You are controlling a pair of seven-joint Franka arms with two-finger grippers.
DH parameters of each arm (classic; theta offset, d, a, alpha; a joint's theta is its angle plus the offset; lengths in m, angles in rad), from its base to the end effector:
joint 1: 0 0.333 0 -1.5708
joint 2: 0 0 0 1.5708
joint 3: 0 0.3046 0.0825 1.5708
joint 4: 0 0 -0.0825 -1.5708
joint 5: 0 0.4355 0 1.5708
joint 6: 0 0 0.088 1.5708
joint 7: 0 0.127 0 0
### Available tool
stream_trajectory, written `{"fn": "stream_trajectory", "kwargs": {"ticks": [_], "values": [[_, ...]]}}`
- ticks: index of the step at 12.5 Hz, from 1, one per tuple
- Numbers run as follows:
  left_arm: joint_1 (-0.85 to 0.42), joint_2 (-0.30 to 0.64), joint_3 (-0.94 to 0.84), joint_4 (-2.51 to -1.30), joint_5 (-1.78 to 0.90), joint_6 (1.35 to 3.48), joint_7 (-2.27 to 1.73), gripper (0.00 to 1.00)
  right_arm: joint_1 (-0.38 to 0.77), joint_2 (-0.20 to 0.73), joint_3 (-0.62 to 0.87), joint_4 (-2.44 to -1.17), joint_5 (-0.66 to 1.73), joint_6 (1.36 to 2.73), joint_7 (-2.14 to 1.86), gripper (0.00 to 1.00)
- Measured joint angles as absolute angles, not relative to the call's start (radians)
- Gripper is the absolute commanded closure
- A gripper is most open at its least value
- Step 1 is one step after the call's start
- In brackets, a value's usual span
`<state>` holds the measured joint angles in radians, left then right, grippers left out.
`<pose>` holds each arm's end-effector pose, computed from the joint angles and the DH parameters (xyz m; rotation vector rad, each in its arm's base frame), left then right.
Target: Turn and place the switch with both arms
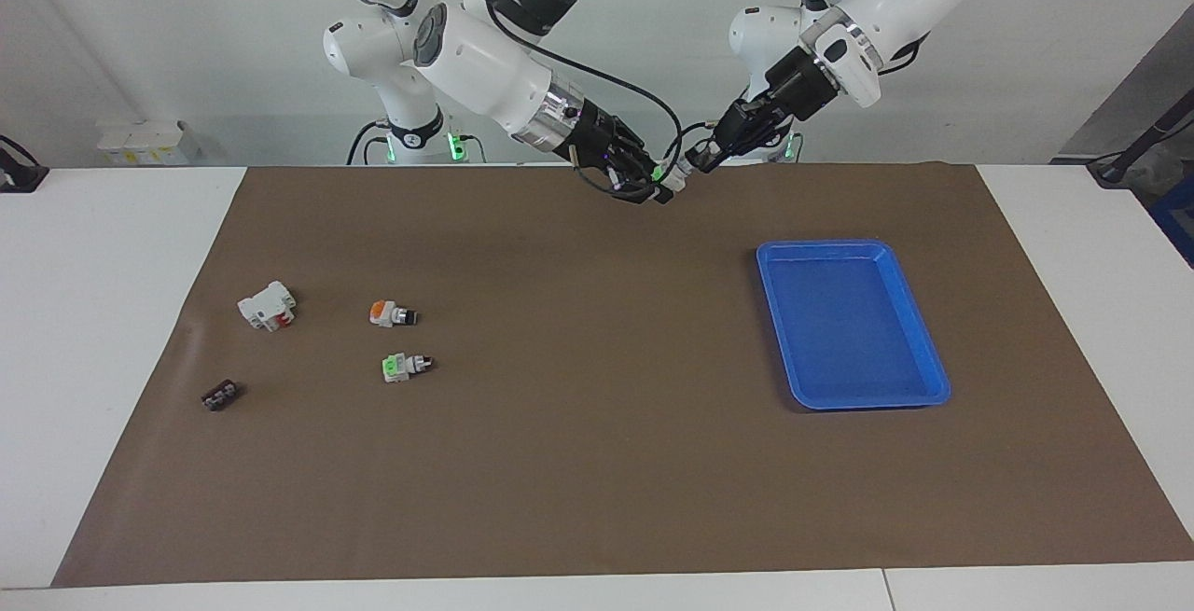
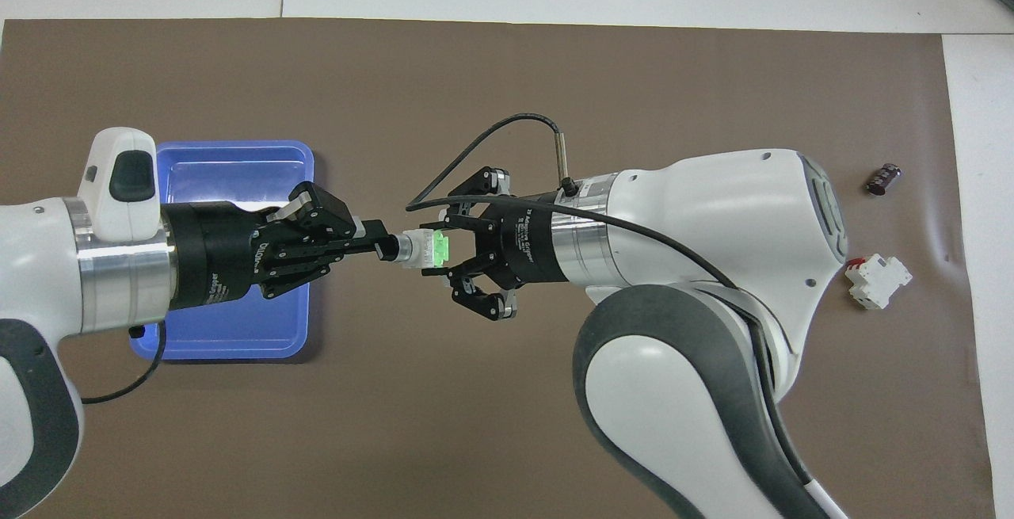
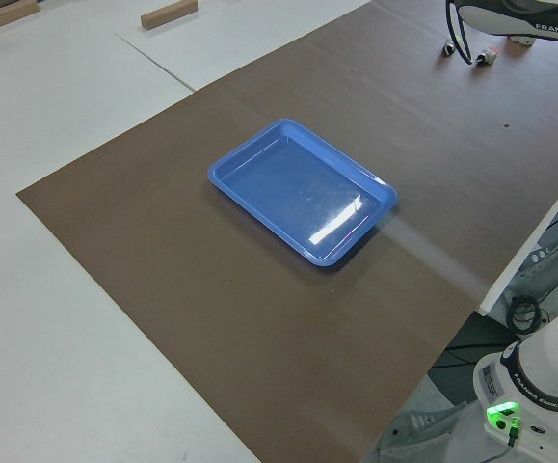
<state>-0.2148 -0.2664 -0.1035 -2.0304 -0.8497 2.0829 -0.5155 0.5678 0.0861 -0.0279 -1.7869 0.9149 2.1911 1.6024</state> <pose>0.5250 -0.2312 0.5732 2.2402 0.5831 -0.0440 0.5601 0.3844 0.5048 -1.7523 1.6300 0.7330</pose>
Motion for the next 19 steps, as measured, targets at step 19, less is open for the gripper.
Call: {"fn": "stream_trajectory", "kwargs": {"ticks": [19], "values": [[-0.231,-0.249,-0.112,-1.905,-0.669,1.878,0.738,1.00,0.577,0.073,-0.013,-1.798,0.914,2.146,1.602,1.00]]}}
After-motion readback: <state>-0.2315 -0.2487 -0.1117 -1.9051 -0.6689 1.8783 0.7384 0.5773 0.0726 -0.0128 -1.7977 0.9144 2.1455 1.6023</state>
